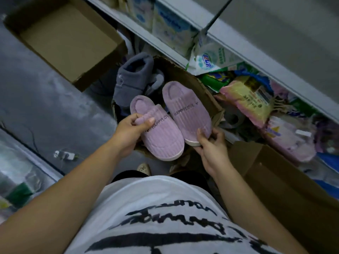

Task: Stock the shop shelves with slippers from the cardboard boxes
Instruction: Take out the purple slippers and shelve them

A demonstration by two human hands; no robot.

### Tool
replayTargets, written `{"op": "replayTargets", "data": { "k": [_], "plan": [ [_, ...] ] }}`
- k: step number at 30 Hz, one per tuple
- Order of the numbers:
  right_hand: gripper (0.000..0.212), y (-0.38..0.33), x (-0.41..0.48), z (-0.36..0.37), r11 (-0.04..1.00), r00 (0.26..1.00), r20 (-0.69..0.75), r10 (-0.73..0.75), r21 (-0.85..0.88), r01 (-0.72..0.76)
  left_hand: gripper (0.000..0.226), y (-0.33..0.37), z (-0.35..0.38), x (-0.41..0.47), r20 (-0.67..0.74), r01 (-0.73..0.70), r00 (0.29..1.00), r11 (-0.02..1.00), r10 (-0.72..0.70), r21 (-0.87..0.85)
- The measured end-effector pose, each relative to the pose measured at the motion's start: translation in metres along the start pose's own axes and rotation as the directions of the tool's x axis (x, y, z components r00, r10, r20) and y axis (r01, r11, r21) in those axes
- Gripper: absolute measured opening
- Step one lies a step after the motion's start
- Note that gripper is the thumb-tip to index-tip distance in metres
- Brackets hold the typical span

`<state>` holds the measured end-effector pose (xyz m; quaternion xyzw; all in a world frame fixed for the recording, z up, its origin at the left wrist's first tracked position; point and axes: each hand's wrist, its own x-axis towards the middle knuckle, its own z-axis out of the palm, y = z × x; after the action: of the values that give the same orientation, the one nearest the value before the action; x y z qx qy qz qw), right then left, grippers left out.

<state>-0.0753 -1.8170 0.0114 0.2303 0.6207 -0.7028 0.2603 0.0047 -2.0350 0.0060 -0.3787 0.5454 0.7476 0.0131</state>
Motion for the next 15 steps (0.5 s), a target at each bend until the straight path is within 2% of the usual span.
{"op": "replayTargets", "data": {
  "k": [1, 3, 6, 8, 10, 15],
  "plan": [
    [0.041, 0.002, -0.007, -0.002, 0.999, 1.000, 0.003, -0.012, 0.032, 0.012, 0.008, 0.005, -0.002, -0.003, 0.034, 0.000, 0.999, 1.000, 0.000, -0.002],
    [0.041, 0.003, -0.021, -0.004, 0.995, 0.999, 0.003, -0.050, 0.084, 0.049, 0.016, 0.015, -0.008, -0.007, 0.085, -0.010, 0.996, 1.000, 0.009, 0.007],
    [0.040, 0.002, -0.036, -0.008, 0.987, 0.993, -0.024, -0.114, 0.111, 0.116, 0.055, 0.029, -0.009, -0.009, 0.141, -0.035, 0.989, 0.999, 0.031, 0.029],
    [0.038, 0.001, -0.043, -0.011, 0.978, 0.989, -0.040, -0.144, 0.145, 0.148, 0.088, 0.037, -0.005, -0.009, 0.199, -0.021, 0.980, 0.999, 0.030, -0.047],
    [0.038, 0.001, -0.049, -0.014, 0.972, 0.984, -0.056, -0.167, 0.156, 0.174, 0.111, 0.044, 0.002, -0.009, 0.274, 0.005, 0.961, 0.995, 0.022, -0.097],
    [0.029, 0.006, -0.058, -0.028, 0.942, 0.969, -0.154, -0.192, 0.247, 0.226, 0.129, 0.056, 0.035, -0.009, 0.361, -0.051, 0.931, 0.999, 0.047, 0.000]
  ]
}}
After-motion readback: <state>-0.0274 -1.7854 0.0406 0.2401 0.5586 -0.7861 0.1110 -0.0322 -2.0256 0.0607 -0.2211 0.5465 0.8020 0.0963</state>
